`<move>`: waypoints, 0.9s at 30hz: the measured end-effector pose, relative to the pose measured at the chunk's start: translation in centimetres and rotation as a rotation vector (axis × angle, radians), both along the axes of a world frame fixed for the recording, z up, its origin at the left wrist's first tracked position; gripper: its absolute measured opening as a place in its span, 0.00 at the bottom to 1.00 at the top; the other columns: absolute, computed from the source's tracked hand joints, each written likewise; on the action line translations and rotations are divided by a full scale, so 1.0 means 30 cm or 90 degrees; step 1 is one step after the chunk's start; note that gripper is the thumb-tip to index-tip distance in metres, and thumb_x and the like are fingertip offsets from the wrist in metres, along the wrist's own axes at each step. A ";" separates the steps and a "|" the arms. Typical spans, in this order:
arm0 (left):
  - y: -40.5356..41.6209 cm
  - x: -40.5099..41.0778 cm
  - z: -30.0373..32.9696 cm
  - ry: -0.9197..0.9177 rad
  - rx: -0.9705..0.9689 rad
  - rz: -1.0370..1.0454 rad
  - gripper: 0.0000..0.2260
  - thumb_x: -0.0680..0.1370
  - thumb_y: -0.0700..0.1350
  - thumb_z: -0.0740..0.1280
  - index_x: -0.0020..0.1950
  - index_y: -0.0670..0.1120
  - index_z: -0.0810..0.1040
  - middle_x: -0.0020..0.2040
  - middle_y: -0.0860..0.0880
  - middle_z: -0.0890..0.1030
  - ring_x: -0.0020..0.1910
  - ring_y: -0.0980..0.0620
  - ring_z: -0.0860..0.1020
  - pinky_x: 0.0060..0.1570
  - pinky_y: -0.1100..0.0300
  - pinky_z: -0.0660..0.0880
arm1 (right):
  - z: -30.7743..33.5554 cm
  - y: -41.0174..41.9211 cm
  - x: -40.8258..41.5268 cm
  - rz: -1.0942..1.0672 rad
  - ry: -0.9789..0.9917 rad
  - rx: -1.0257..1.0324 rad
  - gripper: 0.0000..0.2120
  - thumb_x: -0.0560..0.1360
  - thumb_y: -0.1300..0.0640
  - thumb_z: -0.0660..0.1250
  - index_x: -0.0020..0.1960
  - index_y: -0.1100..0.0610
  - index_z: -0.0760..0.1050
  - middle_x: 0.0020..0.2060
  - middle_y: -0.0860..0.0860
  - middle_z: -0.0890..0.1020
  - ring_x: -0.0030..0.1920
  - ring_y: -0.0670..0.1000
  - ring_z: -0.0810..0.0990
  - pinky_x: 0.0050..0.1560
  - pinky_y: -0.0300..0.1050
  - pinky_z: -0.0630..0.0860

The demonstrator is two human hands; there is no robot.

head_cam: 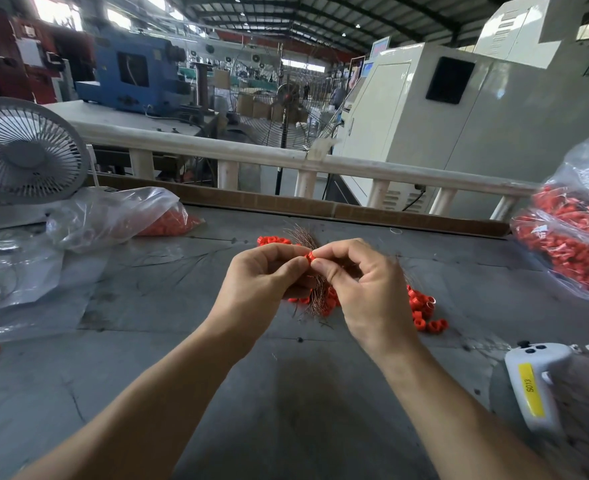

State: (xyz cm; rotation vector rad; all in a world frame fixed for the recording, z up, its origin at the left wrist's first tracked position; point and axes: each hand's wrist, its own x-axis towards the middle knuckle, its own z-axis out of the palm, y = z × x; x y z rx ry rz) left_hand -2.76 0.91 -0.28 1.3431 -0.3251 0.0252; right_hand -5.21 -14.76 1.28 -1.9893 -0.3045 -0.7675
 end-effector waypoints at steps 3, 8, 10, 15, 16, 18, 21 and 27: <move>0.000 -0.002 -0.001 -0.013 0.007 0.000 0.06 0.81 0.37 0.69 0.56 0.40 0.84 0.44 0.39 0.86 0.43 0.46 0.85 0.48 0.55 0.84 | 0.004 0.000 -0.002 -0.006 -0.006 -0.012 0.03 0.74 0.60 0.77 0.47 0.55 0.86 0.42 0.44 0.85 0.46 0.44 0.83 0.48 0.36 0.79; 0.001 -0.001 0.000 -0.021 0.009 0.009 0.06 0.80 0.37 0.69 0.55 0.41 0.84 0.44 0.40 0.87 0.43 0.45 0.86 0.46 0.56 0.83 | 0.008 0.001 -0.003 -0.011 -0.015 -0.046 0.03 0.75 0.62 0.77 0.48 0.55 0.87 0.44 0.44 0.85 0.48 0.44 0.83 0.51 0.37 0.79; -0.002 0.001 -0.003 -0.028 0.016 0.024 0.06 0.80 0.38 0.70 0.55 0.42 0.84 0.44 0.41 0.87 0.43 0.45 0.86 0.46 0.57 0.83 | 0.008 0.006 -0.003 -0.020 -0.021 -0.059 0.03 0.75 0.62 0.77 0.48 0.56 0.87 0.44 0.45 0.85 0.48 0.44 0.83 0.51 0.38 0.79; -0.008 0.000 -0.011 -0.064 0.046 0.050 0.06 0.80 0.39 0.70 0.54 0.46 0.85 0.44 0.44 0.87 0.44 0.44 0.86 0.47 0.55 0.84 | 0.007 0.021 -0.005 -0.043 -0.039 -0.069 0.05 0.74 0.63 0.77 0.48 0.55 0.87 0.44 0.45 0.85 0.47 0.42 0.83 0.51 0.36 0.78; -0.008 0.000 -0.012 -0.067 0.048 0.052 0.06 0.80 0.39 0.70 0.54 0.46 0.85 0.43 0.44 0.87 0.44 0.44 0.86 0.48 0.55 0.84 | 0.007 0.021 -0.005 -0.042 -0.038 -0.070 0.05 0.75 0.63 0.77 0.48 0.55 0.87 0.44 0.45 0.85 0.47 0.42 0.83 0.51 0.35 0.78; -0.008 0.000 -0.012 -0.062 0.045 0.056 0.06 0.81 0.39 0.70 0.53 0.46 0.85 0.43 0.44 0.87 0.44 0.43 0.86 0.48 0.53 0.84 | 0.006 0.022 -0.007 -0.040 -0.029 -0.075 0.05 0.75 0.62 0.76 0.49 0.54 0.87 0.45 0.44 0.85 0.47 0.41 0.83 0.50 0.33 0.78; -0.008 0.000 -0.006 -0.017 0.011 0.049 0.06 0.81 0.38 0.69 0.53 0.44 0.85 0.44 0.42 0.87 0.45 0.42 0.86 0.47 0.54 0.84 | 0.004 0.021 -0.010 -0.034 -0.035 -0.107 0.07 0.76 0.63 0.76 0.53 0.54 0.87 0.47 0.44 0.84 0.49 0.41 0.83 0.50 0.29 0.75; -0.021 -0.013 0.006 0.138 -0.118 -0.016 0.08 0.81 0.38 0.68 0.57 0.36 0.83 0.51 0.33 0.84 0.48 0.41 0.82 0.54 0.48 0.82 | -0.010 0.038 -0.009 -0.129 -0.098 -0.272 0.07 0.75 0.56 0.76 0.53 0.53 0.84 0.50 0.46 0.82 0.53 0.51 0.80 0.53 0.49 0.78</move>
